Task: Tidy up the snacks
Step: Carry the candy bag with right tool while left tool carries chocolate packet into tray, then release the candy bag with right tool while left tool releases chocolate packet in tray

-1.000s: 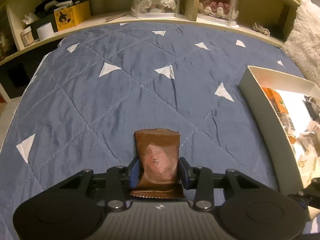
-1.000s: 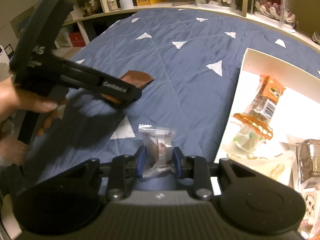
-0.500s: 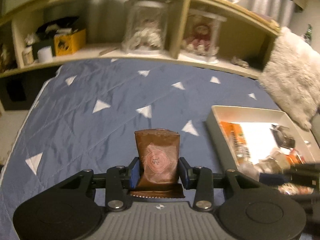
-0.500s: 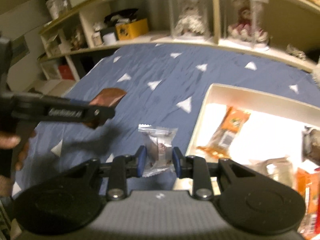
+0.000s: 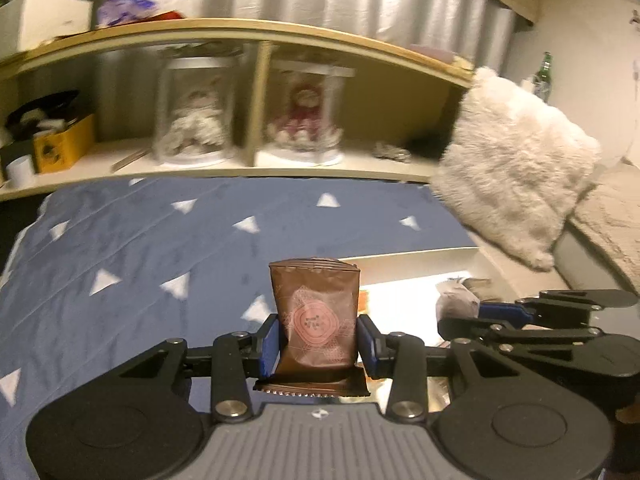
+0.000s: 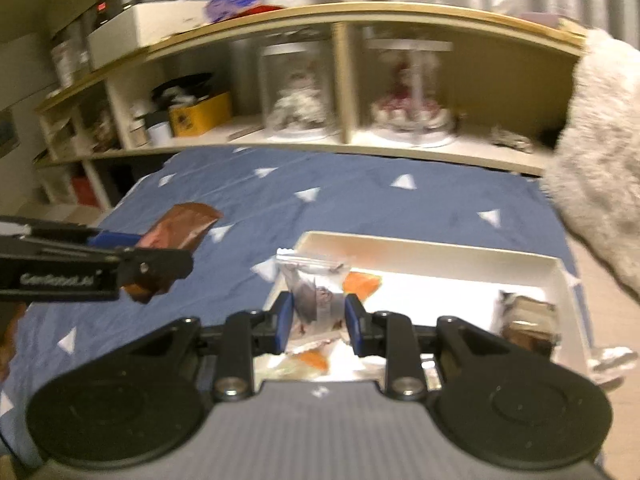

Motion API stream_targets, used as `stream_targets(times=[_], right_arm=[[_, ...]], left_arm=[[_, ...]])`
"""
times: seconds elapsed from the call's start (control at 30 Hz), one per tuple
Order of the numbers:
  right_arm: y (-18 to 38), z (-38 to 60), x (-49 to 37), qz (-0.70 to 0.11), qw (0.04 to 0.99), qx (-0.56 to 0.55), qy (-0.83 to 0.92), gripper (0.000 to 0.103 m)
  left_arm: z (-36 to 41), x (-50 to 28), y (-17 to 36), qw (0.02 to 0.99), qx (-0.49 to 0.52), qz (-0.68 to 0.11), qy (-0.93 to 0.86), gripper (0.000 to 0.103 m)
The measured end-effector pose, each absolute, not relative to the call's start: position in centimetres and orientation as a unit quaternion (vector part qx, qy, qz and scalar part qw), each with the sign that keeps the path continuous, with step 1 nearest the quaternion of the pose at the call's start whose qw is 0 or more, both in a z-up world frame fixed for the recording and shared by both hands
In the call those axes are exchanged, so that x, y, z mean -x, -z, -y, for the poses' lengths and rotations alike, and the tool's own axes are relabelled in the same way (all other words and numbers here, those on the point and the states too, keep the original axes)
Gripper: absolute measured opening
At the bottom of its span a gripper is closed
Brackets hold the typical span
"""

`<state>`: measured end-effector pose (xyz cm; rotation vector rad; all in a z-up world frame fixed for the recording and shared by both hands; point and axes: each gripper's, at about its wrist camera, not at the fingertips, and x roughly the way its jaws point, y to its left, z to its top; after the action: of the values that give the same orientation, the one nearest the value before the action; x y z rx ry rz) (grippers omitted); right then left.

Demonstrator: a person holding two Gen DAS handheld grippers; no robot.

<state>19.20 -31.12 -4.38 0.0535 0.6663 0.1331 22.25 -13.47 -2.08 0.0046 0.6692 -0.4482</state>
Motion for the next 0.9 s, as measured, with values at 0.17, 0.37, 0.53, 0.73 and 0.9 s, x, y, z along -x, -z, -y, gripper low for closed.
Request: stream_targets(times=[0.17,0.37,0.53,0.73,0.9], right_arm=[[5.1,34.9,-19.9,-0.321,0.945,-0.058,-0.029,0.033],[7.1,38.8,-21.2,-0.325,0.940,-0.106,0.011,0.033],[9.0,40.5,-23.0,-0.339,0.933,-0.121,0.023,0.033],[11.2,42.0,-24.9,-0.353,0.924,-0.143,0.032,0.033],[12.5,42.6,-26.1,-0.356,0.921,-0.156,0.032,0.034]], left_arm=[[17.5,-23.5,2.8,0.911,-0.008,-0.329,0.249,0.042],[21.9,-26.2,5.6,0.894,-0.012,-0.354,0.275,0.042],[24.9,-28.3,7.9,0.880,-0.021,-0.374,0.291,0.042],[27.2,-30.3,10.1,0.870,-0.028,-0.392,0.297,0.042],[27.8,-31.6,11.4,0.866,-0.028,-0.400,0.297,0.042]])
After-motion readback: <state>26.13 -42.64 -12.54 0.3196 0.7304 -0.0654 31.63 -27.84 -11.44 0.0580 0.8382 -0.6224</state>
